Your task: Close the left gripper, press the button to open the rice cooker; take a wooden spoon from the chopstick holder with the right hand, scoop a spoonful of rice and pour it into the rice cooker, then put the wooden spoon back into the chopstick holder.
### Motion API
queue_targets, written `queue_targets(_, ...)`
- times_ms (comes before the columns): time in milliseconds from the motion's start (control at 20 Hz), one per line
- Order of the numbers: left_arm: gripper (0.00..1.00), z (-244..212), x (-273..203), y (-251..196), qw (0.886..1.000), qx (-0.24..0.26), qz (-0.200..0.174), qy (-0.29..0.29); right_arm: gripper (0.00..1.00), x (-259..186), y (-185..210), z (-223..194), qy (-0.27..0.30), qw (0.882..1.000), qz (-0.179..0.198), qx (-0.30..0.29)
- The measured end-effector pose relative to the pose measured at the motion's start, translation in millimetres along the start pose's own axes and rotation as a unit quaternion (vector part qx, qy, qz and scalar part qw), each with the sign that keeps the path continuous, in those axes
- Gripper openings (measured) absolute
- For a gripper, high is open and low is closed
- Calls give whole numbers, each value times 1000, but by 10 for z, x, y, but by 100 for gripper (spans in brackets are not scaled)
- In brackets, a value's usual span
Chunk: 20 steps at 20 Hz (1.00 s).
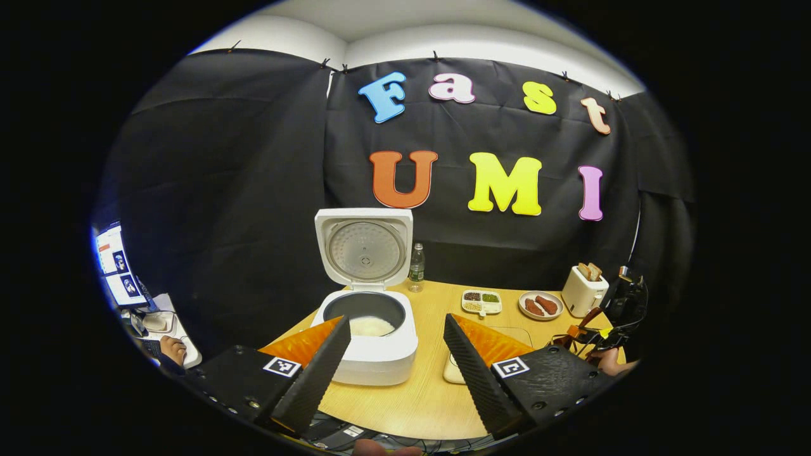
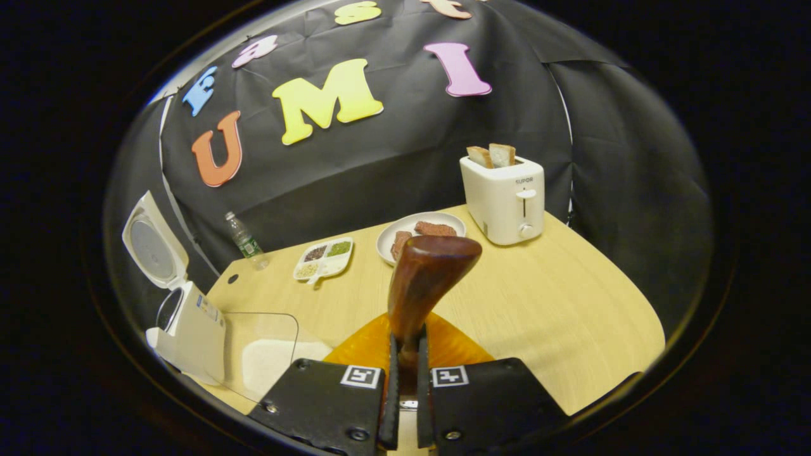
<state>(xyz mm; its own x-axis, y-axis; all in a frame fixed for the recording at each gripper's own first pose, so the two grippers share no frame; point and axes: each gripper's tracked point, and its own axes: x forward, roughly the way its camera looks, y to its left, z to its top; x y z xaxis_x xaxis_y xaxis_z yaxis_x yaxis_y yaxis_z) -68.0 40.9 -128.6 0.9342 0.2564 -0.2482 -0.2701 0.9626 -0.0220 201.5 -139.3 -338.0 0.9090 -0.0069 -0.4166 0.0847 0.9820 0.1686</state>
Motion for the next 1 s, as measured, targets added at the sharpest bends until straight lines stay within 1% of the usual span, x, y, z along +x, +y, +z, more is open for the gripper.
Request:
queue_targets(100,94,21,28,-11,1000,3,-5,-2,18,-11,11,-12,3,1000,4,6)
queue_targets(200,94,31,72,-25,1000,7,-11,-3,21,-46,38,45,-7,1000,8,2)
queue_targets(300,94,49,109,-59,1000,6,-19,-5,39,-65,71,68,-9,1000,10,-8)
queue_targets(350,94,66,125,-81,1000,5,-24,-7,56,-90,67,93,-11,1000,7,-12)
queue_targets(400,94,88,147,-92,1000,4,-28,-10,63,-131,46,121,-16,1000,2,-15)
queue_targets(450,94,115,179,-109,999,4,-33,-14,72,-177,20,167,-21,1000,-5,-16)
queue_targets(550,94,184,230,-109,999,3,-39,-24,83,-287,-17,253,-31,999,-12,-14)
queue_targets(750,94,316,375,-97,998,3,-46,-45,92,-524,-111,456,-49,998,-30,-5)
queue_targets(850,94,392,458,-73,997,3,-48,-56,92,-673,-155,627,-72,997,-39,-10)
queue_targets(1000,95,599,609,-28,996,14,-47,-80,91,-930,-97,922,-106,993,-38,-27)
